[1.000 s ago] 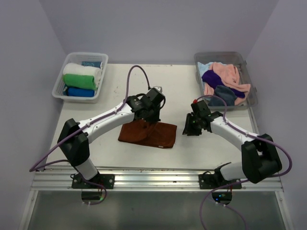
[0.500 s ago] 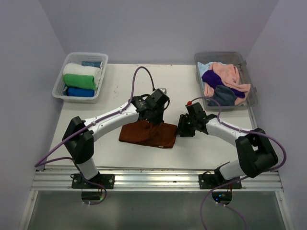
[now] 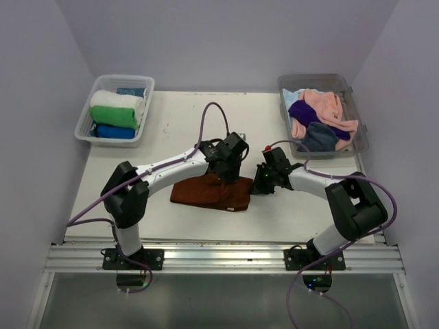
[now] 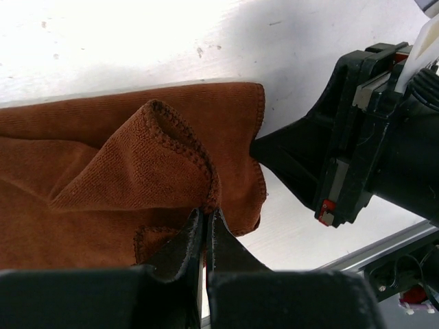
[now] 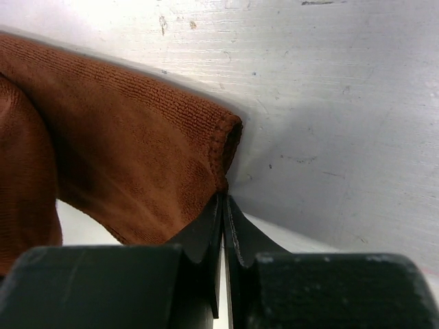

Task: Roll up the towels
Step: Fold the towel

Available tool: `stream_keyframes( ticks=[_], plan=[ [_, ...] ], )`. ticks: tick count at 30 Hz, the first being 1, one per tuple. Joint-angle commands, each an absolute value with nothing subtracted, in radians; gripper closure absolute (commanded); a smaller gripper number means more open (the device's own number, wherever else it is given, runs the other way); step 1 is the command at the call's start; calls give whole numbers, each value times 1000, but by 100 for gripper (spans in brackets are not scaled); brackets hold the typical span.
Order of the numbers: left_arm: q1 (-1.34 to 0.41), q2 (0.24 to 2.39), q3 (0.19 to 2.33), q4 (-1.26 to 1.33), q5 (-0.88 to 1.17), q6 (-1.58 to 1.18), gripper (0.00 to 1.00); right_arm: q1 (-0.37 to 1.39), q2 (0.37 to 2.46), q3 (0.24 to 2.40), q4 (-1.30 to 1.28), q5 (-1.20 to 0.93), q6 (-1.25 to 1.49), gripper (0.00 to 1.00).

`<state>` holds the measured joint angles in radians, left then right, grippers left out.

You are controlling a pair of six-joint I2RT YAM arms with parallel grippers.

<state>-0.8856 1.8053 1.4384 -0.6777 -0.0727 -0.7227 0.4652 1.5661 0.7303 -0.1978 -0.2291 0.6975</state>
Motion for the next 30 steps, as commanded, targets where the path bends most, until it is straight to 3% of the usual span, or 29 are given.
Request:
stream_keyframes(
  ticks=[1,19,26,28,29,30],
  plan=[
    [-908,1825,1463,-600,-28,-732,100,471,1605,719,-193,-198,699,95],
    [-934,1914,1537,-604,-38,-729,100,474,1618,709,-192,-193,704,96],
    [-934,1914,1555,-621,-71,-729,100,474,1548,686,-236,-108,707,96],
    [-936,1917,1549,-606,-42,-718,100,474,1500,675,-253,-89,706,92],
    [-936,1921,1546,-589,-6,-710,96,474,1487,675,-262,-81,704,89],
    [-936,1919,1546,-580,8,-694,75,472,1471,681,-282,-68,700,85]
  ],
)
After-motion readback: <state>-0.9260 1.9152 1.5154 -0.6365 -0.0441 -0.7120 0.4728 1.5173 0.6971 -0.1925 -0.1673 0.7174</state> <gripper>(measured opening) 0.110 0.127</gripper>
